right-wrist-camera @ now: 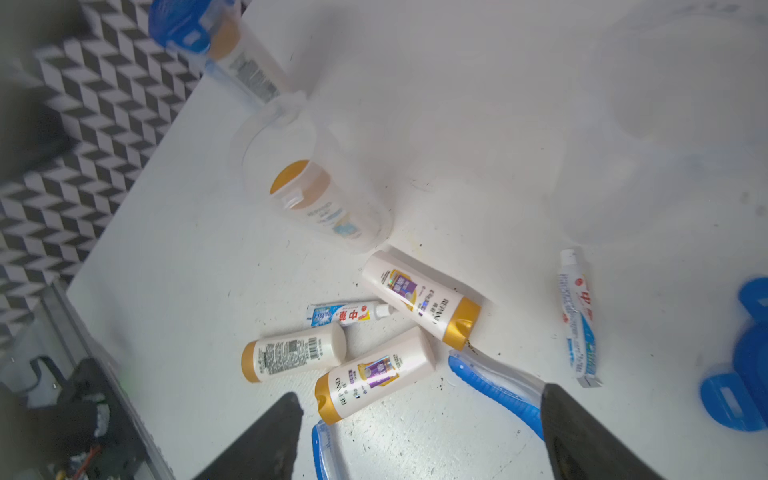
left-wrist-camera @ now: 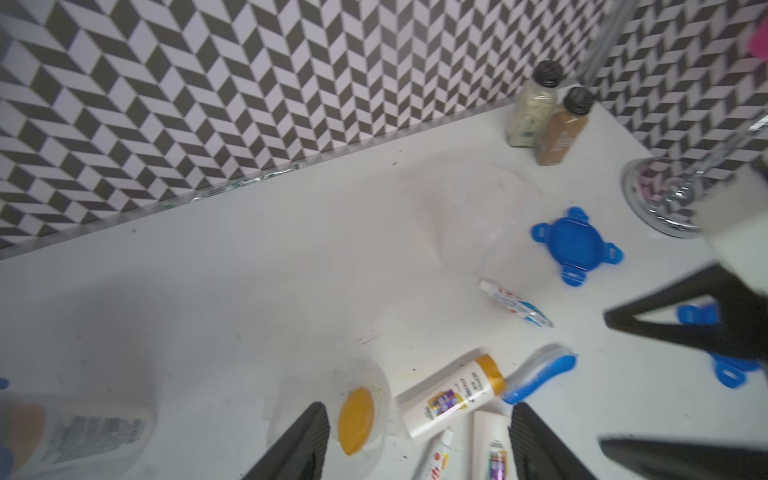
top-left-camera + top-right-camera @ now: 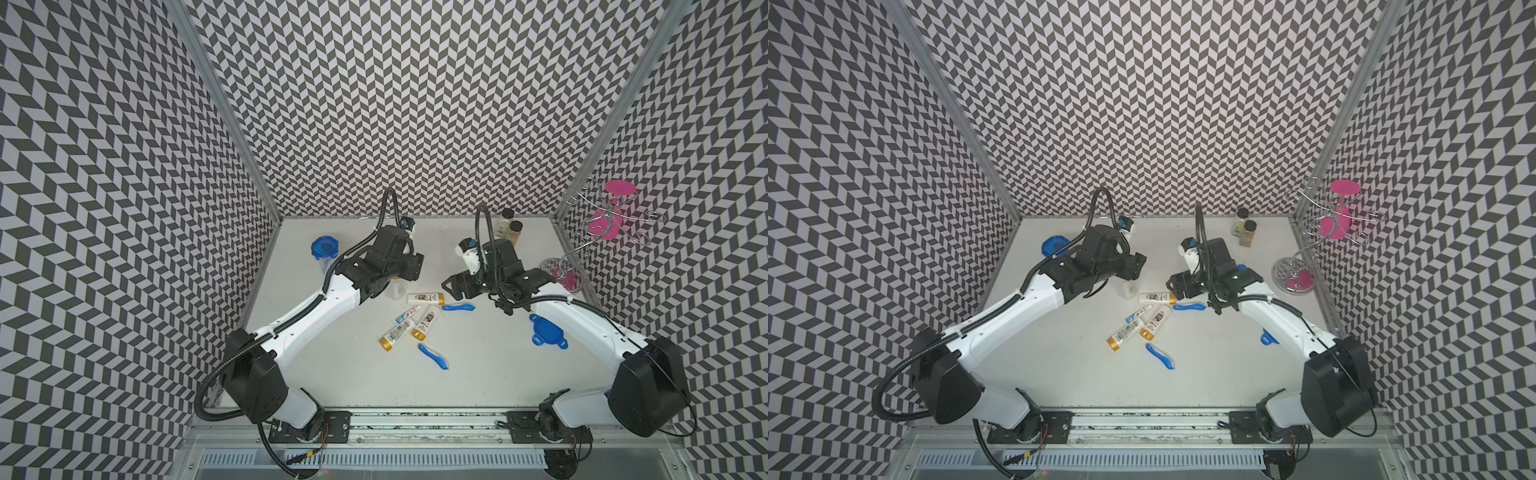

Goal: Pack away toiletry kits
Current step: Place the toiletry item into the container, then adjust the toiletry item at the center of the board.

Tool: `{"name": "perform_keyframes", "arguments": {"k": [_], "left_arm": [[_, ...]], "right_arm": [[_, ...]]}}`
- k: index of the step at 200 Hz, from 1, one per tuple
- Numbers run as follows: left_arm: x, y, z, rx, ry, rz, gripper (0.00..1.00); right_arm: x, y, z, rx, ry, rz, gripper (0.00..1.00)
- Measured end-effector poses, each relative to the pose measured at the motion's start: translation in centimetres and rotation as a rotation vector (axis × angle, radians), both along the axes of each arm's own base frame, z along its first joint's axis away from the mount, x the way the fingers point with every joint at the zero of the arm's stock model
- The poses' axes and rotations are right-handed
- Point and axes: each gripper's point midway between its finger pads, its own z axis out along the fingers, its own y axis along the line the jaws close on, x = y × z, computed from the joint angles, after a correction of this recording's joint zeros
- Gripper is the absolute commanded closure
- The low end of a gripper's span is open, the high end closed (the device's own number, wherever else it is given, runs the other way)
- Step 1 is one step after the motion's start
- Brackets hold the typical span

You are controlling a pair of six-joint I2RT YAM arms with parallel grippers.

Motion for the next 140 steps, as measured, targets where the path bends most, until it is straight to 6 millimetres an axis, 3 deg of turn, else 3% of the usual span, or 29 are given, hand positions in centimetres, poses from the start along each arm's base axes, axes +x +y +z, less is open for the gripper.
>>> {"name": "perform_keyframes", "arguments": {"k": [20,36,61,91,140], "left_arm": [[-3.0,-2.9,-1.2,-0.016,0.058,-0.121,0.35],[-4.7,-4.1,-4.8,0.005,0.166,-0.173,0.36],[-5.6,-4.6,-10.9,0.078,0.323,-0.187,0.36],[-6.2,-5.1,-15.8,0.143,0.443,-0.188,0.37],[-7.7,-4.9,-21.9,0.265,0.569,-0.177,0.37]], "right_arm": [[0.6,-2.8,-0.3,0.044,0.039,-0.088,0.07],[0.5,-4.2,-1.3,0.063,0.083,-0.138,0.06],[-0.2,-5.5,-3.4,0.079,0.161,-0.183,0.05],[-1.1,-7.1,-5.2,0.103,0.234,-0.234,0.05],[-1.2,-7.6,-4.1,0.13,0.21,-0.249,0.04]]}}
